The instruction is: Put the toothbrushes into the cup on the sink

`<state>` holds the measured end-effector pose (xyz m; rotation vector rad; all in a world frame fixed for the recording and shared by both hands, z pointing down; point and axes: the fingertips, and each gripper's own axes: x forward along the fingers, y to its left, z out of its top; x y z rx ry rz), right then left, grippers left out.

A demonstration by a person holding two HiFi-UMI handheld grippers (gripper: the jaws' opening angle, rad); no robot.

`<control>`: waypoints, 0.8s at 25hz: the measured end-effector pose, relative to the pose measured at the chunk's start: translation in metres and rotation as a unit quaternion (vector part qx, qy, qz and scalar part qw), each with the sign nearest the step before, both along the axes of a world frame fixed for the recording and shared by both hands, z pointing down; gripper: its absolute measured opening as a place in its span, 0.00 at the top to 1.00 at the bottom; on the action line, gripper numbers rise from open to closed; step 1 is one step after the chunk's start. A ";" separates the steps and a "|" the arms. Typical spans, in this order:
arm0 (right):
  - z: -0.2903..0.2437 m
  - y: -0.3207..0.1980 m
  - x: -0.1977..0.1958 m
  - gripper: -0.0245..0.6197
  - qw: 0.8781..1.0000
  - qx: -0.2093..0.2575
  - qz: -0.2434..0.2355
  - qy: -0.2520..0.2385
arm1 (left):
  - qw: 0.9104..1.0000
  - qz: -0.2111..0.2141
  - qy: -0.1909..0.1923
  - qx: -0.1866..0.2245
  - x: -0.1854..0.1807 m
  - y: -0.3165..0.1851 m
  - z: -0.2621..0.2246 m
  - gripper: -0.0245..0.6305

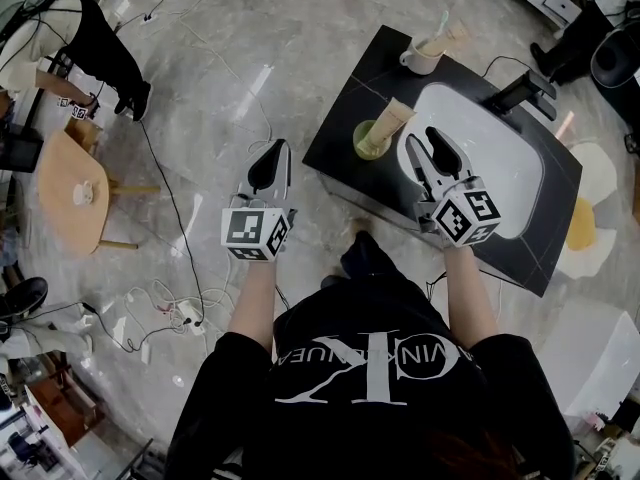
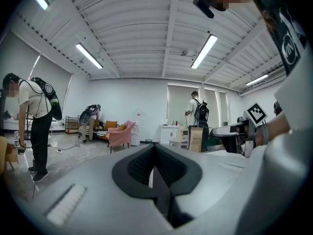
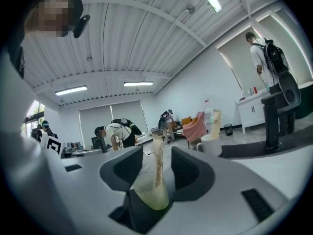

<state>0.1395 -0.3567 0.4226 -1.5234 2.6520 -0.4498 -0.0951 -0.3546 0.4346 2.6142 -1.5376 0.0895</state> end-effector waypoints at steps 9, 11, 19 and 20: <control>-0.008 0.033 0.005 0.83 0.999 0.007 0.034 0.011 | 1.000 0.019 -0.001 0.010 0.001 0.026 -0.009 0.95; -0.010 0.042 0.006 0.85 0.999 0.011 0.037 0.013 | 1.000 0.025 -0.001 0.013 0.003 0.032 -0.011 0.95; -0.021 0.075 0.005 0.88 0.998 0.022 0.049 0.023 | 0.999 0.042 0.002 0.020 0.004 0.058 -0.020 0.95; -0.022 0.079 0.005 0.89 0.998 0.023 0.050 0.024 | 0.999 0.042 0.002 0.021 0.004 0.061 -0.021 0.95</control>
